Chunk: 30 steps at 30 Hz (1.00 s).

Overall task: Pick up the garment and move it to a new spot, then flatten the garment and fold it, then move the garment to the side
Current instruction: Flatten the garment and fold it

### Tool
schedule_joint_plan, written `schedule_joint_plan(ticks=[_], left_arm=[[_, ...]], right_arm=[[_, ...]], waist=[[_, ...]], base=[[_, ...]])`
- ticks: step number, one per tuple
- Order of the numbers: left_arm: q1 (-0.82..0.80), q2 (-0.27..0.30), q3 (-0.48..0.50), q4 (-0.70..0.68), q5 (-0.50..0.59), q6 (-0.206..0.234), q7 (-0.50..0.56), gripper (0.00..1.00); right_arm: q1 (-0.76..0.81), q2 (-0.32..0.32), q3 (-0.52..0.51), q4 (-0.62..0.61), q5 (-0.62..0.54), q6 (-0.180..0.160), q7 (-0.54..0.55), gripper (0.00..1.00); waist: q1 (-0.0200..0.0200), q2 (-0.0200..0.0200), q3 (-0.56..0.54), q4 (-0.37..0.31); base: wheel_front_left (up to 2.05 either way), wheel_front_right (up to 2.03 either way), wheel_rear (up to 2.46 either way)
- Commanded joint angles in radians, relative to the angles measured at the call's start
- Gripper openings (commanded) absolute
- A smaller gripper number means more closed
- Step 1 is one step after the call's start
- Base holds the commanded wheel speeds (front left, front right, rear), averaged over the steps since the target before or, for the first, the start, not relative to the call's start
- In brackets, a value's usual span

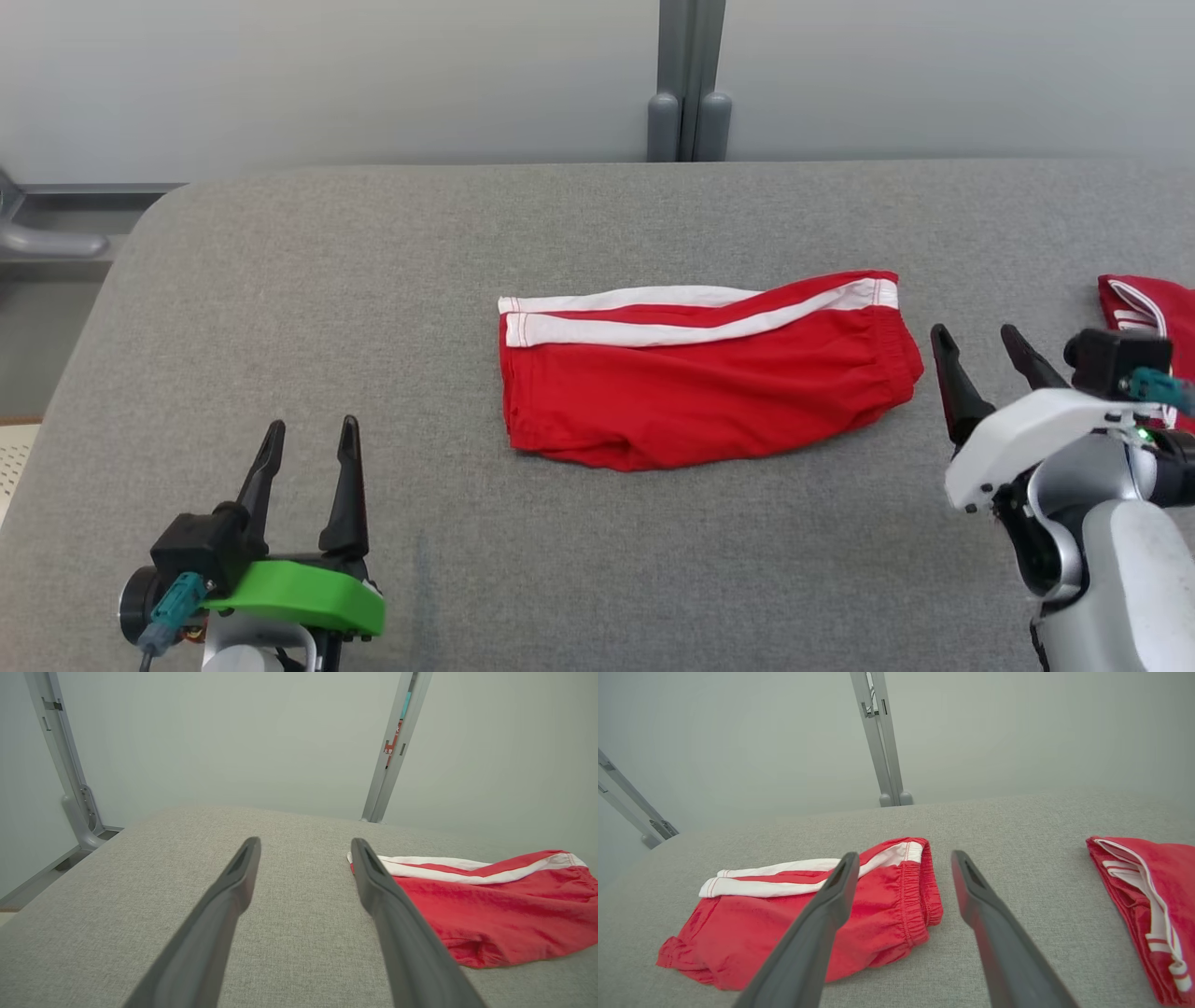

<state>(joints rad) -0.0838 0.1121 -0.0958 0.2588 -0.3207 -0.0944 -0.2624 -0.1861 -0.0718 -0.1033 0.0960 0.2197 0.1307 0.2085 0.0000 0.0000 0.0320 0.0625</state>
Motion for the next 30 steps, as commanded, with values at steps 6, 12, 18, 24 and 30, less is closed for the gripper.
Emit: schedule_joint_plan(ticks=[6,12,18,24,30], left_arm=[[-0.05,-0.011,0.015,0.0,0.013,-0.011,-0.003,1.0],[-0.079,-0.016,0.015,0.002,0.023,-0.024,-0.003,1.0],[-0.096,-0.021,0.008,0.0,0.032,-0.029,-0.003,1.0],[-0.102,-0.028,0.005,-0.003,0.037,-0.035,-0.003,1.0],[-0.103,-0.03,0.006,-0.001,0.039,-0.036,-0.003,1.0]], right_arm=[[-0.16,0.009,-0.075,0.141,-0.035,0.0,0.197,1.0],[-0.263,0.012,-0.122,0.3,-0.087,0.0,0.242,1.0],[-0.327,0.015,-0.19,0.431,-0.143,0.0,0.22,1.0],[-0.365,0.019,-0.223,0.572,-0.123,0.0,0.208,1.0],[-0.402,0.022,-0.235,0.687,-0.093,0.0,0.187,1.0]], waist=[[0.0,0.0,0.064,0.025],[0.0,0.0,0.103,0.061],[0.0,0.0,0.13,0.091],[0.0,0.0,0.144,0.111],[0.0,0.0,0.15,0.117]], base=[[0.0,0.0,0.0],[0.0,0.0,0.0],[0.0,0.0,0.0],[0.0,0.0,0.0],[0.0,0.0,0.0]])
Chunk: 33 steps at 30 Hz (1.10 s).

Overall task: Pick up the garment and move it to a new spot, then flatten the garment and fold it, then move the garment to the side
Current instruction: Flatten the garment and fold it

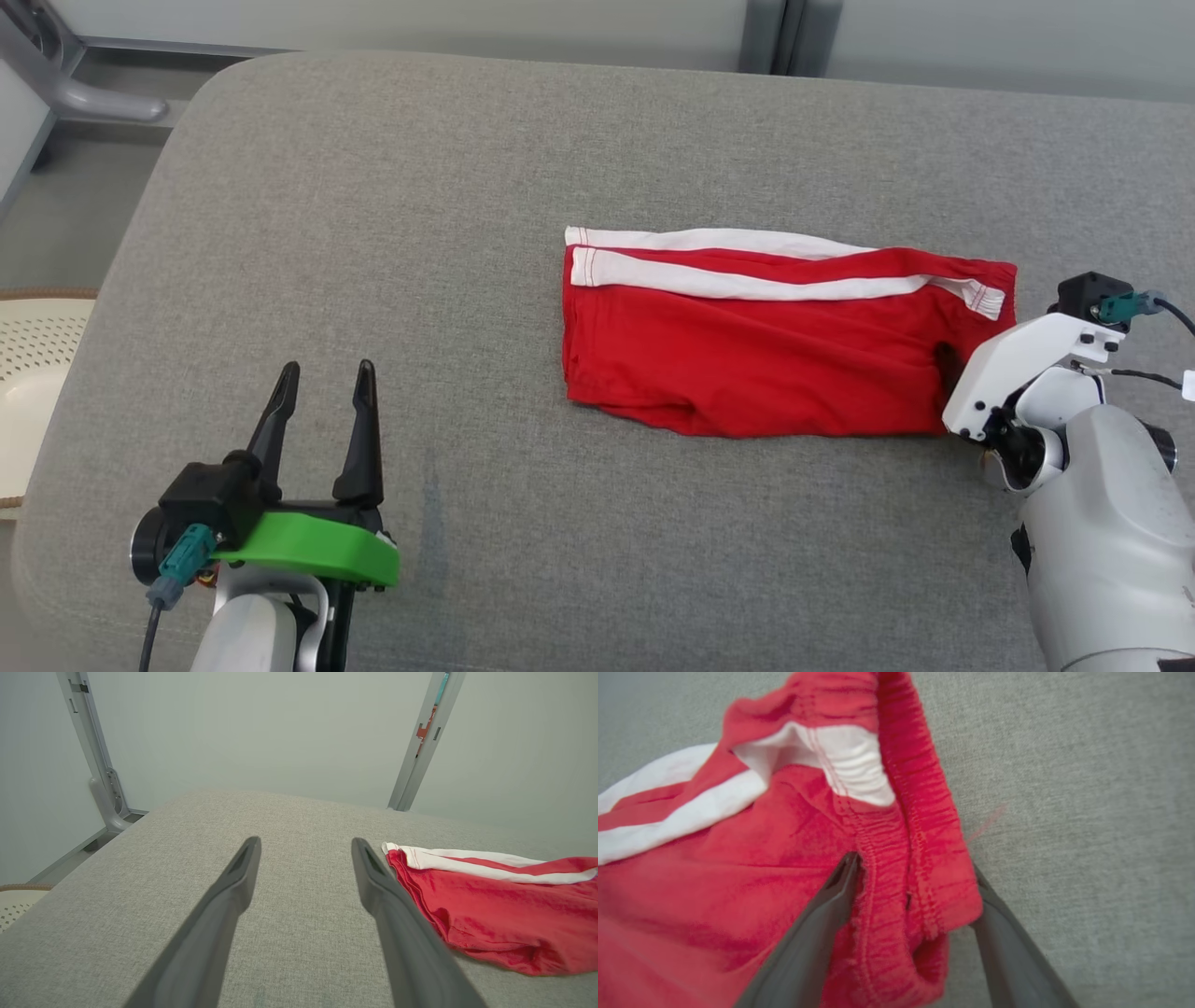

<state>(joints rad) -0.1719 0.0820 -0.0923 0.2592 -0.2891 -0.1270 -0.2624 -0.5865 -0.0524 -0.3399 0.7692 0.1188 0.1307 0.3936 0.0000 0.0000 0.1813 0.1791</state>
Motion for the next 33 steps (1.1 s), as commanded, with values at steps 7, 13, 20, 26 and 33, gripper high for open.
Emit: schedule_joint_plan(ticks=[7,13,20,26,33], left_arm=[[-0.023,0.003,0.0,0.007,0.002,-0.004,-0.003,1.0],[-0.021,0.007,0.002,0.009,-0.006,-0.004,-0.003,1.0],[-0.004,0.004,0.005,0.005,-0.01,-0.005,-0.003,1.0],[0.004,0.0,0.004,0.004,-0.012,-0.005,-0.003,1.0],[0.014,-0.003,0.005,0.011,-0.015,-0.005,-0.003,1.0]], right_arm=[[-0.046,0.009,0.021,0.141,0.024,0.0,0.012,0.0],[-0.078,-0.03,-0.037,0.135,-0.047,-0.002,-0.023,0.0],[-0.06,-0.115,-0.092,0.032,-0.135,-0.001,-0.002,0.0],[-0.021,-0.151,-0.117,-0.125,-0.183,-0.001,0.094,0.0],[0.046,-0.077,-0.022,-0.338,-0.142,-0.001,0.236,0.0]], waist=[[0.0,0.0,0.002,0.0],[0.0,0.0,-0.004,-0.018],[0.0,0.0,-0.024,-0.042],[0.0,0.0,-0.038,-0.06],[0.0,0.0,-0.059,-0.075]], base=[[0.0,0.0,0.0],[0.0,0.0,0.0],[0.0,0.0,0.0],[0.0,0.0,0.0],[0.0,0.0,0.0]])
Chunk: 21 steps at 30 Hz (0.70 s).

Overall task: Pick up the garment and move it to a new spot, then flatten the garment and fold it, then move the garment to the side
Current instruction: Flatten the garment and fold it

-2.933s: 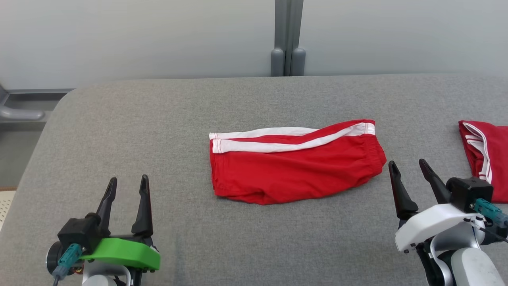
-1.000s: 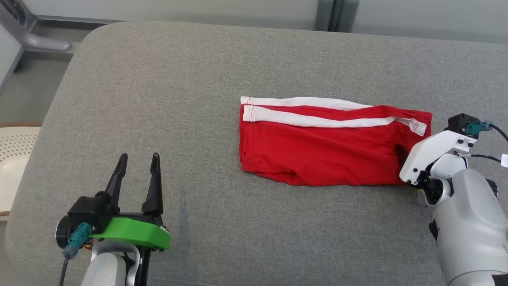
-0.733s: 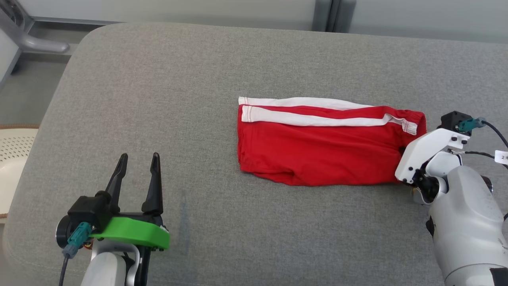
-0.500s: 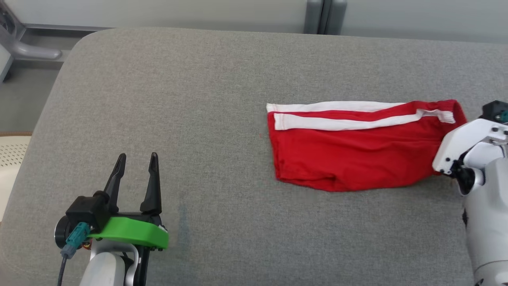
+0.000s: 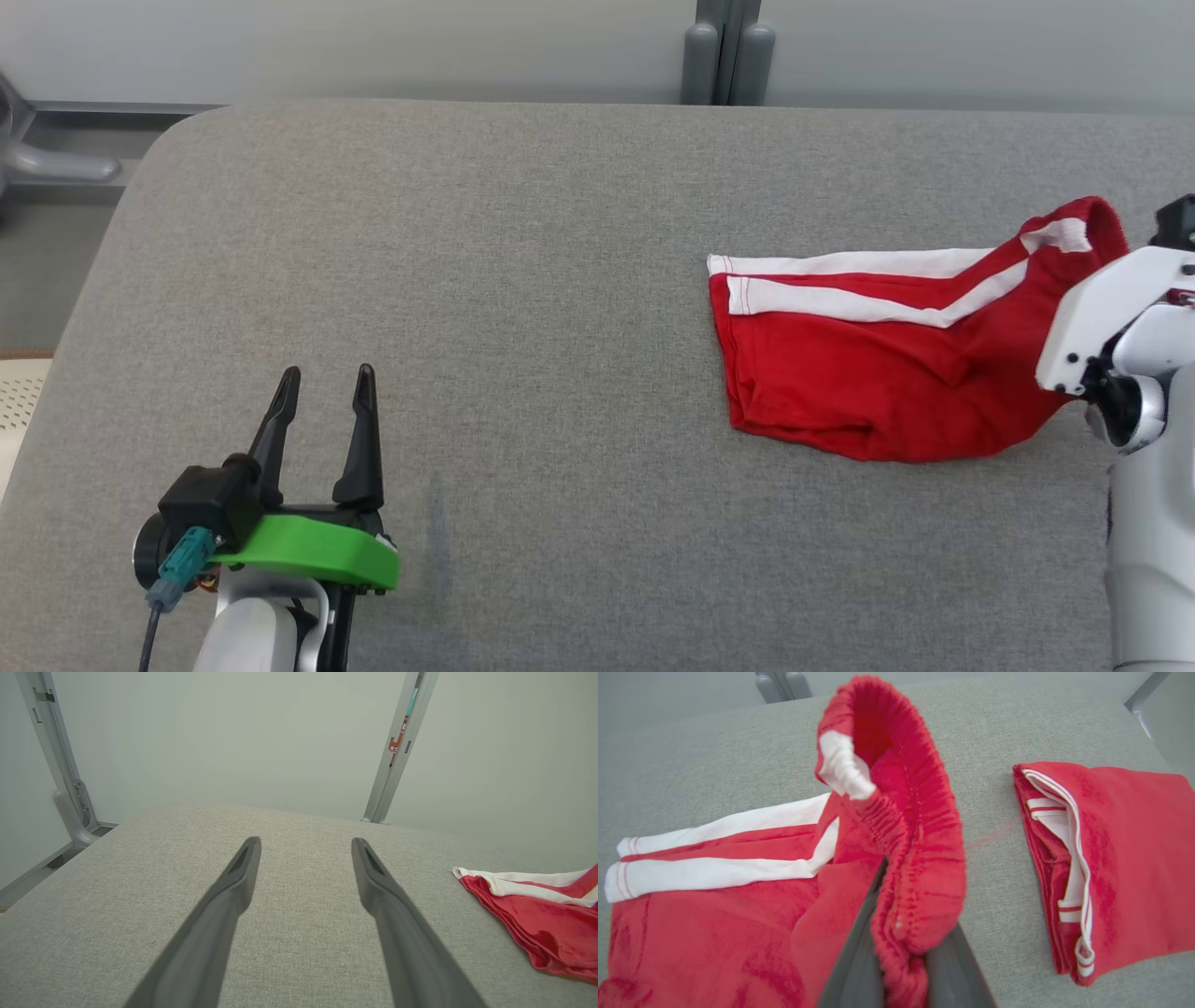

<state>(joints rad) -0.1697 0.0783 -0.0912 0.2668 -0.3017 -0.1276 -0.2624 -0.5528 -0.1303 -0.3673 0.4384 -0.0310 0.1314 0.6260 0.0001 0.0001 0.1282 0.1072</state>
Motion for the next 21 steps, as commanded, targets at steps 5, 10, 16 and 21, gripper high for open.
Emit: schedule_joint_plan(ticks=[5,10,16,21], left_arm=[[0.008,0.011,-0.004,0.007,-0.002,-0.004,-0.003,1.0],[-0.004,0.022,-0.012,0.005,-0.004,-0.004,-0.003,1.0],[-0.014,0.021,-0.028,0.003,-0.01,-0.004,-0.003,1.0],[-0.026,0.015,-0.042,0.009,-0.018,-0.004,-0.003,1.0]], right_arm=[[0.059,0.05,0.112,-0.113,0.072,-0.002,0.064,0.0],[0.053,0.073,0.191,-0.093,0.109,-0.002,0.077,0.0],[-0.006,0.079,0.244,0.02,0.131,-0.002,0.049,0.0],[-0.066,0.079,0.298,0.136,0.149,-0.002,0.008,0.0]], waist=[[-0.0001,-0.0001,-0.018,-0.003],[-0.0001,-0.0001,-0.019,0.01],[-0.0001,-0.0001,-0.003,0.044],[-0.0001,-0.0001,0.009,0.077]], base=[[0.0,0.0,0.0],[0.0,0.0,0.0],[0.0,0.0,0.0],[0.0,0.0,0.0]])
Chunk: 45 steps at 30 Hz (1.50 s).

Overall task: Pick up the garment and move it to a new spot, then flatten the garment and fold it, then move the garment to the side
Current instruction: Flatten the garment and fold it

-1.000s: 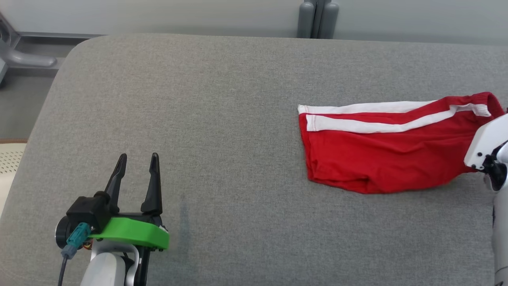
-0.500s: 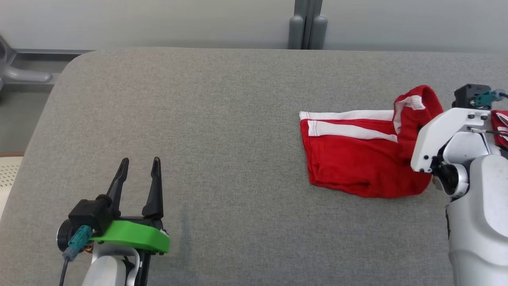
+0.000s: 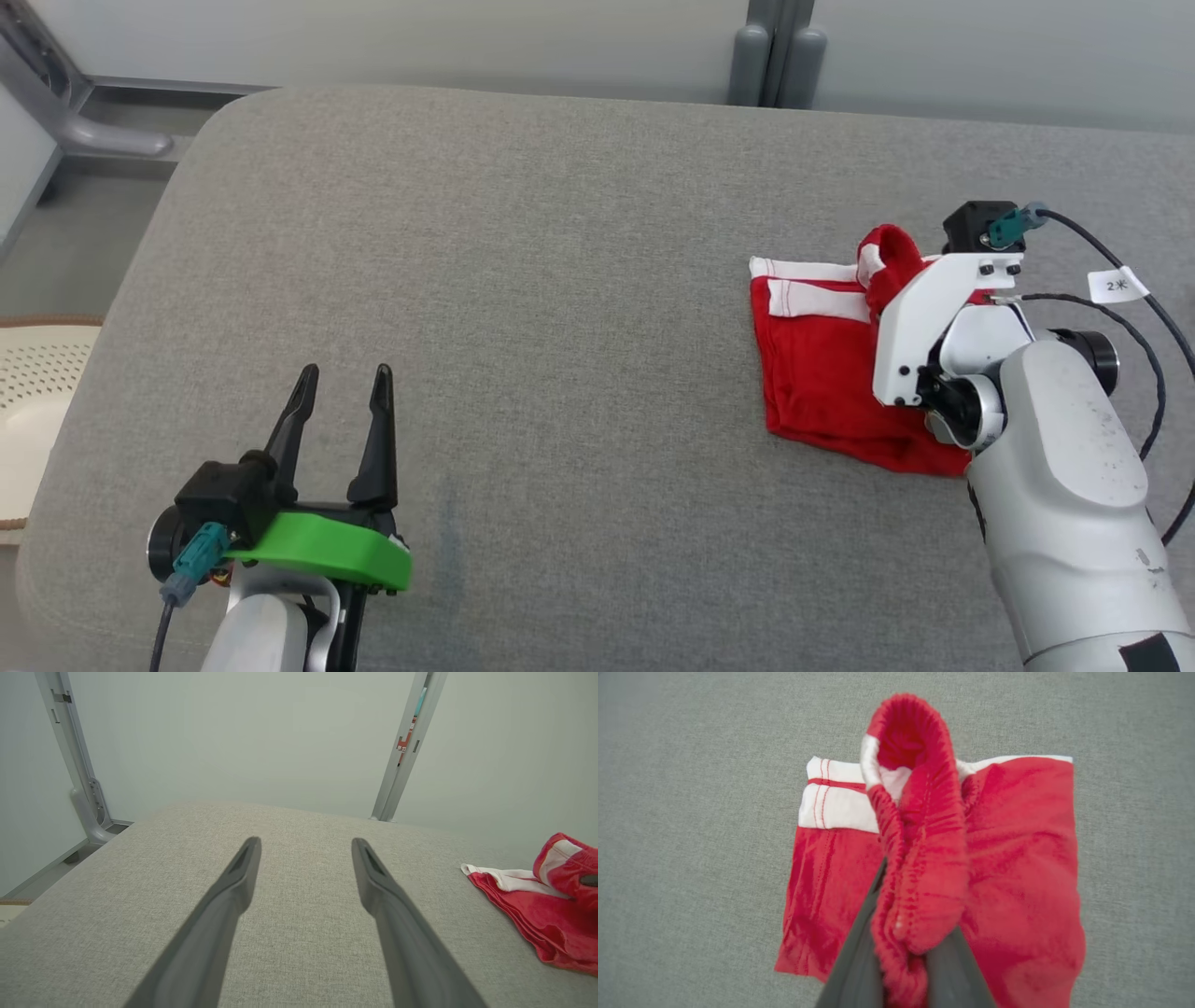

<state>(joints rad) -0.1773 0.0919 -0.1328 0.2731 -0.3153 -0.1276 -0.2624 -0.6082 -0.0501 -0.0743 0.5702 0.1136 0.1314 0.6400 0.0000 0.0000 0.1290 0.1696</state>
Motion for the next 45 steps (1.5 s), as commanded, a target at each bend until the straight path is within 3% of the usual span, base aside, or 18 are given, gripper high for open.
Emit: schedule_joint_plan(ticks=[1,7,8,10,17,24,32,39,45], left_arm=[[-0.019,0.0,-0.002,0.003,-0.006,-0.004,-0.003,1.0],[-0.017,-0.005,-0.009,0.007,-0.012,-0.004,-0.003,1.0],[-0.014,-0.006,-0.009,0.008,-0.012,-0.004,-0.003,1.0],[-0.008,-0.007,-0.005,0.008,-0.012,-0.004,-0.003,1.0],[0.021,-0.003,0.016,0.006,-0.004,-0.004,-0.003,1.0],[0.04,-0.004,0.031,-0.002,0.004,-0.004,-0.003,1.0],[0.05,-0.01,0.057,-0.013,0.01,-0.004,-0.003,1.0],[0.065,-0.014,0.085,-0.024,0.024,-0.004,-0.003,1.0],[0.087,-0.018,0.1,-0.022,0.034,-0.004,-0.003,1.0]], right_arm=[[-0.019,-0.001,0.013,0.022,0.006,-0.002,-0.015,0.0],[-0.056,-0.001,0.087,0.118,0.028,-0.002,-0.06,0.0],[-0.055,-0.001,0.103,0.131,0.032,-0.002,-0.062,0.18],[-0.048,-0.001,0.131,0.144,0.042,-0.002,-0.067,1.0],[0.003,-0.002,0.192,0.072,0.068,-0.002,-0.1,1.0],[0.101,-0.002,0.173,-0.18,0.108,-0.002,-0.232,1.0],[0.288,-0.034,0.092,-0.438,0.037,-0.002,-0.453,1.0],[0.414,-0.047,0.017,-0.49,0.027,-0.002,-0.603,1.0],[0.459,-0.048,0.0,-0.465,0.043,-0.002,-0.623,1.0]], waist=[[0.0,0.0,0.009,0.019],[0.0,0.0,0.013,0.043],[0.0,0.0,0.012,0.046],[0.0,0.0,0.007,0.047],[0.0,0.0,-0.018,0.028],[0.0,0.0,-0.039,-0.019],[0.0,0.0,-0.058,-0.077],[0.0,0.0,-0.081,-0.127],[0.0,0.0,-0.104,-0.166]], base=[[0.0,0.0,0.0],[0.0,0.0,0.0],[0.0,0.0,0.0],[0.0,0.0,0.0],[0.0,0.0,0.0],[0.0,0.0,0.0],[0.0,0.0,0.0],[0.0,0.0,0.0],[0.0,0.0,0.0]])
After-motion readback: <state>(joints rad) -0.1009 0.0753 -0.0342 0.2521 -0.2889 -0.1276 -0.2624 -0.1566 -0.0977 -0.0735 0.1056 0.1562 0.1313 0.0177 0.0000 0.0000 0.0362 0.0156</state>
